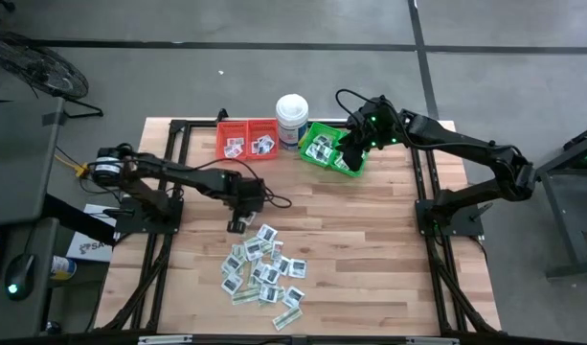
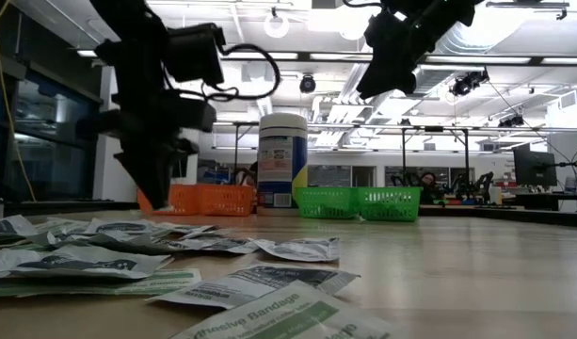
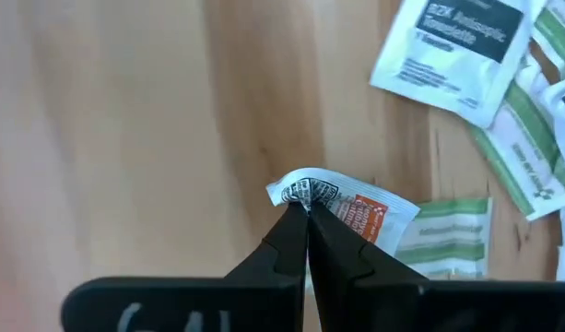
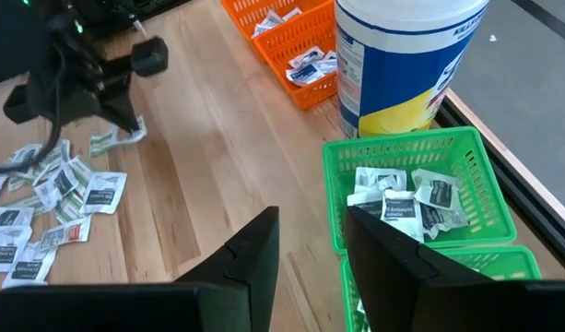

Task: Pick & Place First Aid Supplies
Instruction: Put the orange ointment pack into the left orange bin

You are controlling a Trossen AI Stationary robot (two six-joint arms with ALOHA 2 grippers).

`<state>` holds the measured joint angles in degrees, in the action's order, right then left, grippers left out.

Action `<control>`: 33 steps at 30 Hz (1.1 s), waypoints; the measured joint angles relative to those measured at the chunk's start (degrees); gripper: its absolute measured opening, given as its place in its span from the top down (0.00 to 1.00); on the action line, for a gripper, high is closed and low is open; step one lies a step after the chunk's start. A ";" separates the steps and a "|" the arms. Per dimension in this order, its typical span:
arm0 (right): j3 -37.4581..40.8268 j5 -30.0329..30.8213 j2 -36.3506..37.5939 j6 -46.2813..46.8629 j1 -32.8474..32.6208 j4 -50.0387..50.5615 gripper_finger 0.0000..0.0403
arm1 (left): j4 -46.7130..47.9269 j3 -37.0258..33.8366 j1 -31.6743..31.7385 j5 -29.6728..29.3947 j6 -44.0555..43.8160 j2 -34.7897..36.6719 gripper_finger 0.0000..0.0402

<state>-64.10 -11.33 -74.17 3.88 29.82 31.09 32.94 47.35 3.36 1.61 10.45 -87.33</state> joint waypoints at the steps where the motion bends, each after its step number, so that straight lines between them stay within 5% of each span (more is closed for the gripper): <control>1: 0.00 0.00 0.00 -0.07 0.00 0.00 0.71 | 0.39 0.00 0.02 -0.61 -0.18 0.80 1.00; 18: 0.00 0.05 0.00 -1.09 0.00 -0.03 0.71 | 5.49 0.28 14.65 -6.47 -0.68 16.98 1.00; 33: 0.00 0.26 0.00 -1.39 0.02 -0.04 0.71 | 3.37 0.31 36.31 -6.80 10.10 18.06 1.00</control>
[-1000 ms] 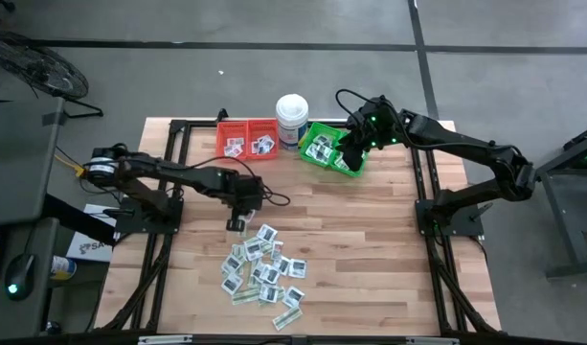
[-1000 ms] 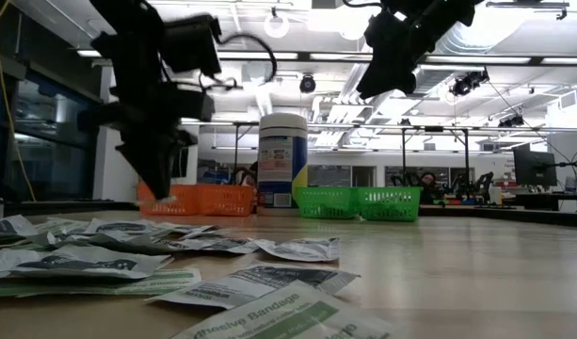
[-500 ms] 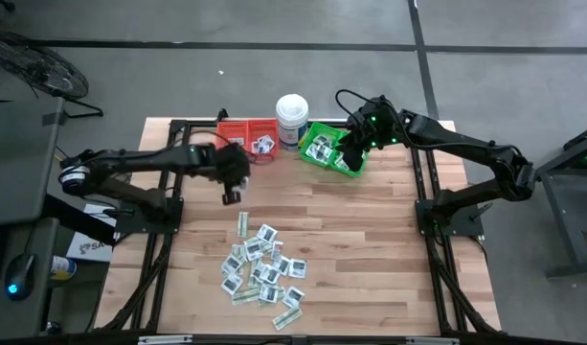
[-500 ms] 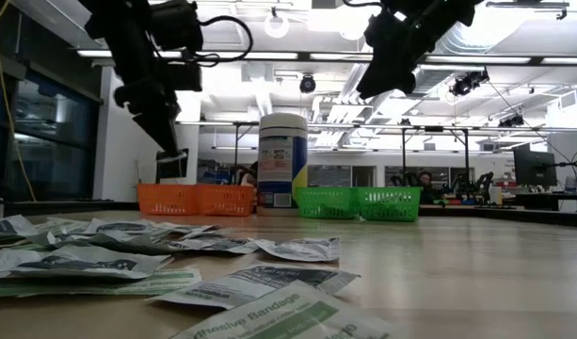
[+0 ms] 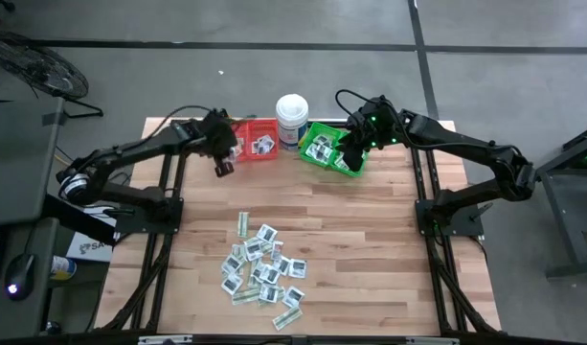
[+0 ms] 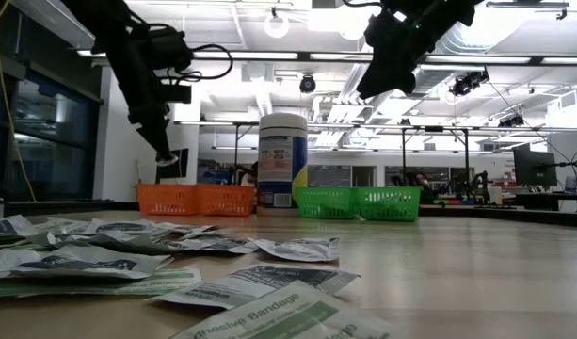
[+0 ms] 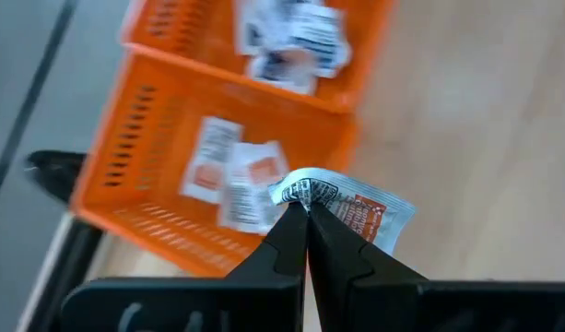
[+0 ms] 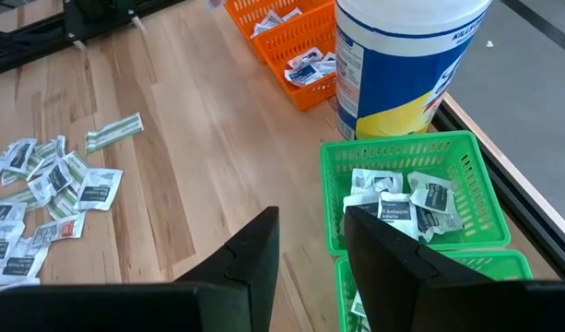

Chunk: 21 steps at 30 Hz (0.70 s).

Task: Pick & Place First Aid Supplies
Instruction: Put the orange ointment pack into the left orange bin

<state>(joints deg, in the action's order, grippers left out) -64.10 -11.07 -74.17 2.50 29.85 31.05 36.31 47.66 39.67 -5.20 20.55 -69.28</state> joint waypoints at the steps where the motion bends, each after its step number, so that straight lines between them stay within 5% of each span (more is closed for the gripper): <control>1: 0.00 0.00 0.00 0.00 0.00 0.00 0.71 | -0.84 0.00 1.31 0.23 0.44 -0.03 1.00; 6: 0.00 0.03 0.00 -0.02 0.00 -0.36 0.71 | -6.13 0.00 6.42 2.07 -0.69 -1.73 1.00; 11: 0.00 0.34 0.00 0.01 0.00 -0.43 0.71 | -6.21 0.02 10.09 2.17 -10.66 -5.25 1.00; 21: 0.00 0.46 0.00 0.01 0.00 -0.44 0.71 | -9.66 0.02 10.96 3.26 -18.51 -12.14 1.00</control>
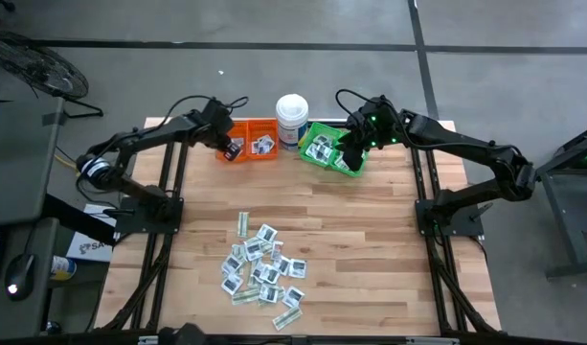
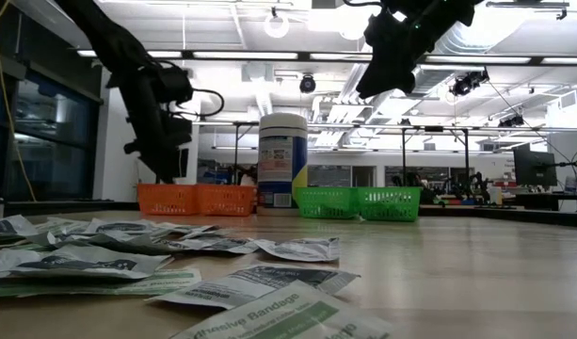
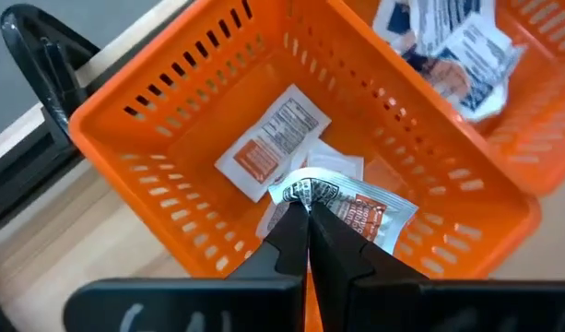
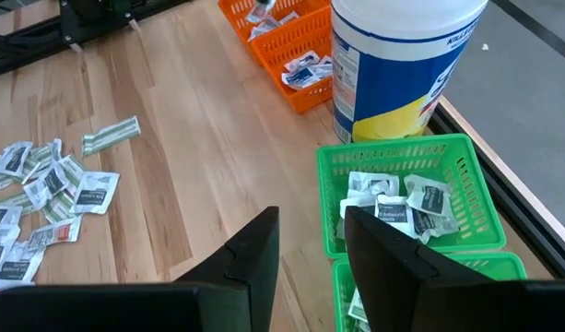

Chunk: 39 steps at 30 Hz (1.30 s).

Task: Pick & Place First Aid Supplies
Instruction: Put the orange ointment pack into the left orange bin, then put the green bandage pack into the right green bin

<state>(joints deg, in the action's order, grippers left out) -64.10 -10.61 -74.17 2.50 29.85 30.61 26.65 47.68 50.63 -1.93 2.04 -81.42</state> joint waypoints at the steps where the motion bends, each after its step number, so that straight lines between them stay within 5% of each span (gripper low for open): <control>1: 0.00 0.00 0.00 0.00 0.00 0.00 0.71 | -0.55 0.00 0.00 -0.02 -0.78 -0.33 1.00; 9: 0.00 0.00 0.00 0.44 0.00 0.02 0.71 | -0.65 0.00 0.02 -0.43 -2.39 -0.67 0.98; 23: 0.11 0.04 0.00 0.44 0.00 0.47 0.71 | -0.68 0.02 0.00 2.77 0.01 -0.43 0.63; 39: 0.13 0.66 0.00 0.68 0.00 0.59 0.71 | 5.94 0.04 -3.81 7.88 9.93 13.12 0.64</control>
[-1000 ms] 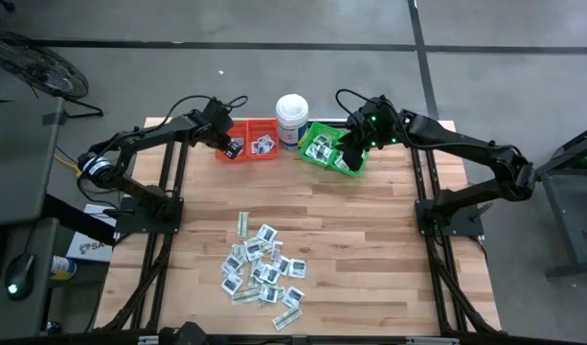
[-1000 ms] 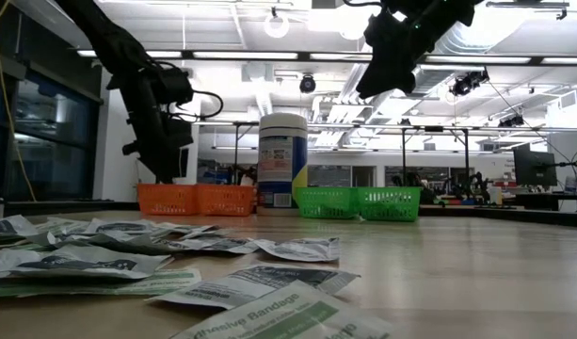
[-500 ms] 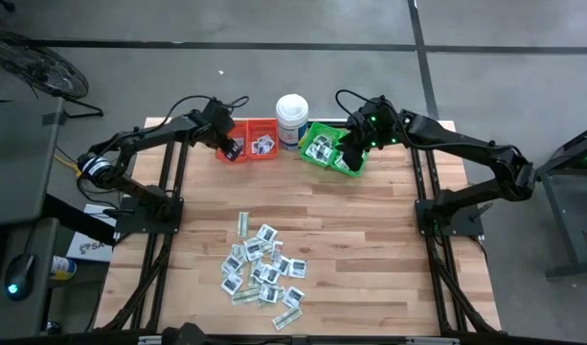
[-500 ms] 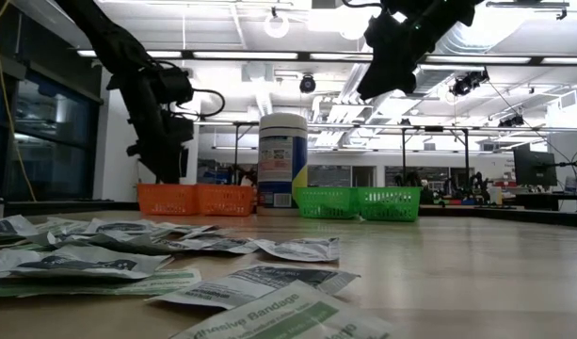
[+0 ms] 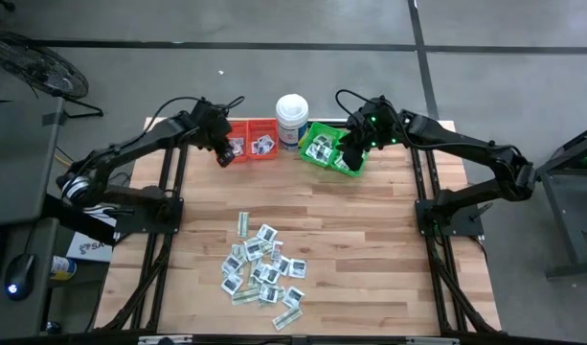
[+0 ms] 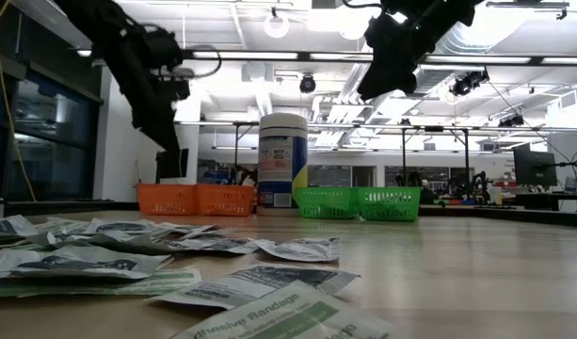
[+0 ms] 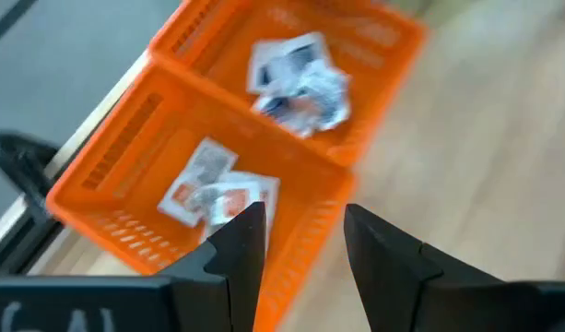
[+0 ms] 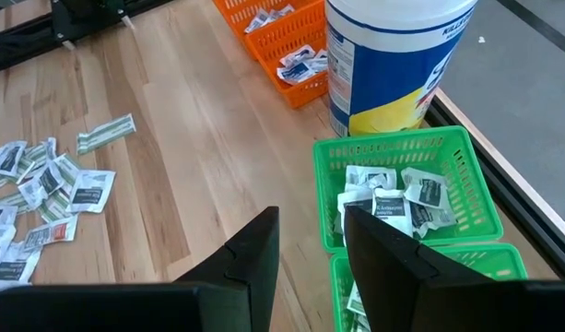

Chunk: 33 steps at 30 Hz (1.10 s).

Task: Pick & Place First Aid Supplies
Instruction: Put the green bandage pack into the right green bin

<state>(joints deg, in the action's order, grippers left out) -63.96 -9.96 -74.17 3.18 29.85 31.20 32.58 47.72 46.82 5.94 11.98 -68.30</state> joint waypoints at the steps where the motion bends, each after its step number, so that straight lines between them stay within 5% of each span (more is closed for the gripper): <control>1: 0.00 0.00 0.00 0.00 0.00 0.00 0.71 | 0.56 0.02 -0.88 0.05 0.21 1.09 0.64; 14: 0.00 -0.02 0.00 0.44 0.00 -0.02 0.71 | 3.77 0.02 -21.25 -3.17 -3.22 5.36 0.64; 23: 0.00 -0.02 0.00 0.87 0.00 -0.02 0.71 | 8.79 0.02 -36.57 -11.17 -7.25 5.36 0.64; 33: 0.00 -0.02 0.00 0.79 0.00 -0.13 0.71 | 11.60 -0.02 -45.43 -14.32 -3.41 1.32 0.64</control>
<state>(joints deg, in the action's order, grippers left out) -63.96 -9.98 -74.17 3.97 29.85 31.08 44.19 47.70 1.39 -8.38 8.57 -66.98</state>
